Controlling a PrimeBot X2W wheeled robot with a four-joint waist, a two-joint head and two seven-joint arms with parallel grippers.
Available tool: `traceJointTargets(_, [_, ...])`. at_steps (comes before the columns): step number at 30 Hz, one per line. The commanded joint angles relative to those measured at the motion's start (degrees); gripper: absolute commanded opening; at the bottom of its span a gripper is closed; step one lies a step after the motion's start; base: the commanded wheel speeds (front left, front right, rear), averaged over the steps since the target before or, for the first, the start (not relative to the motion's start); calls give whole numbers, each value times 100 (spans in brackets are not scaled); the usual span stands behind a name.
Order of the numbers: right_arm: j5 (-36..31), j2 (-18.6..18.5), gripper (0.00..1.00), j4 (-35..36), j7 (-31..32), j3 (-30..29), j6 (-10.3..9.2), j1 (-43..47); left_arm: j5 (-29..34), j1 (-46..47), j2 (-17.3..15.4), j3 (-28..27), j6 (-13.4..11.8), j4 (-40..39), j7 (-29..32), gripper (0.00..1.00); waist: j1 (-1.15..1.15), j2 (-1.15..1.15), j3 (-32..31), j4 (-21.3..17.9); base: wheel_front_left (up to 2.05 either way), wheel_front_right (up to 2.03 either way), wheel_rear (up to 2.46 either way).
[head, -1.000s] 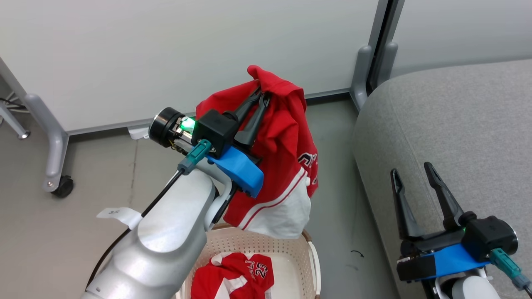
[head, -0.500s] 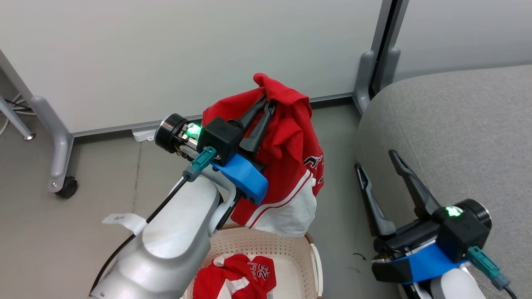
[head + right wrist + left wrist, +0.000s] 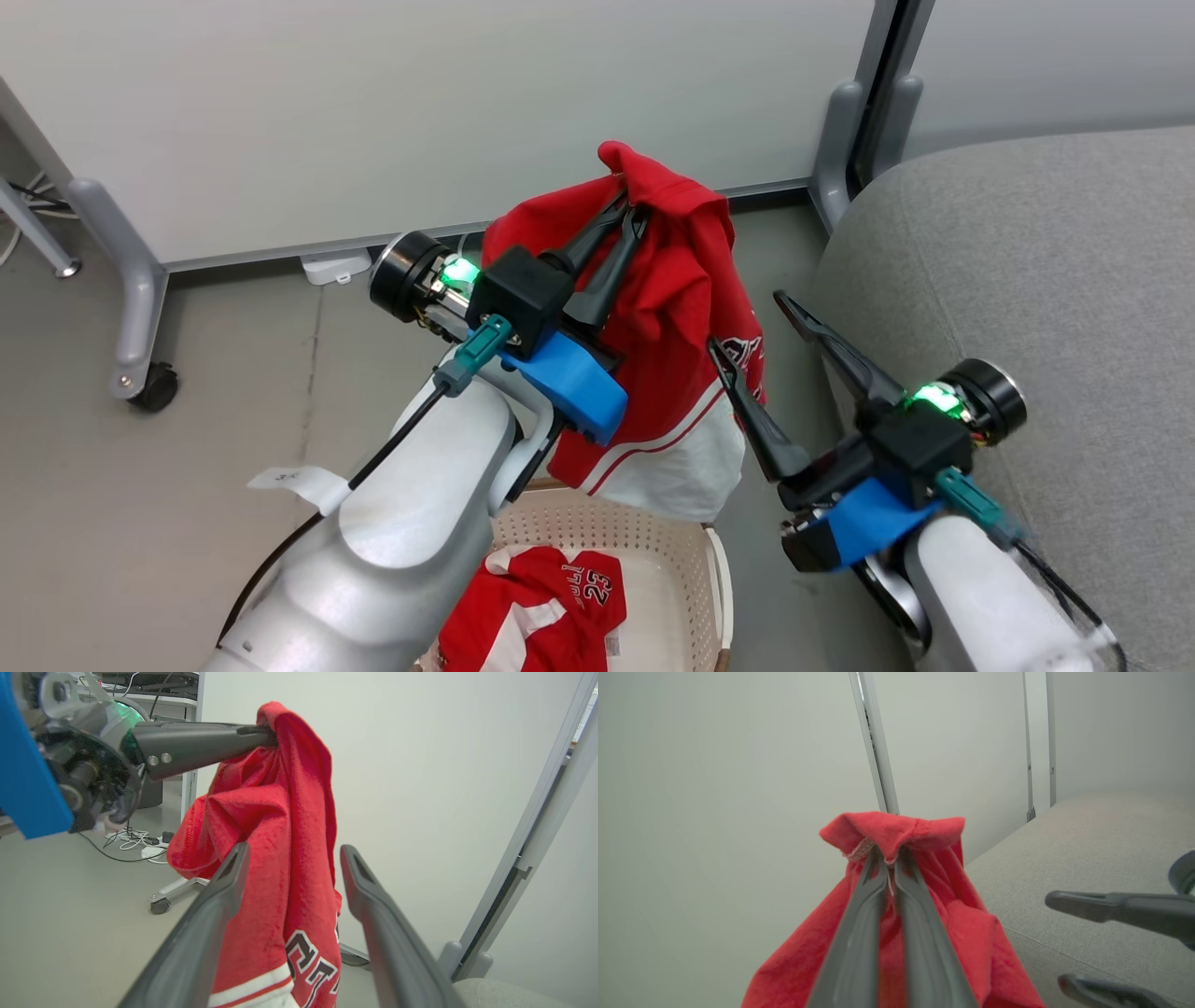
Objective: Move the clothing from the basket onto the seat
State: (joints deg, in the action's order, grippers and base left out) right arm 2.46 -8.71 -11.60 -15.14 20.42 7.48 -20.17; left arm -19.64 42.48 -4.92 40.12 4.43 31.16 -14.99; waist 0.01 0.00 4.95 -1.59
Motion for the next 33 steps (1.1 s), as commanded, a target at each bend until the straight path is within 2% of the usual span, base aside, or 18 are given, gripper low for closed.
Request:
traceJointTargets(1, [-70,4,100,-189,-2,47,3,-193,27,85,20,9,3,-9,-29,0,-1,0,27,23,0,0,0])
traceJointTargets(10, [-236,234,100,-1127,-3,208,3,-916,47,145,128,166,43,-21,-29,0,-1,0,98,129,0,0,0])
traceJointTargets(20, [-564,471,100,-1919,-3,20,3,-1302,-28,256,196,365,30,-83,-29,0,-1,0,154,240,0,0,0])
traceJointTargets(21, [-541,491,86,-2000,-3,30,3,-1326,-39,258,198,382,24,-89,-29,0,-1,0,149,249,0,0,0])
traceJointTargets(22, [-539,512,40,-2082,-3,57,3,-1350,-49,258,198,398,23,-90,-29,0,-1,0,145,257,0,0,0])
traceJointTargets(23, [-503,527,0,-2156,-3,68,3,-1365,-51,252,200,416,23,-90,-29,0,-1,0,139,264,0,0,0])
traceJointTargets(33, [-342,577,0,-2182,-3,48,3,-1310,-128,227,206,492,-32,-93,-29,0,-1,0,125,261,0,0,0])
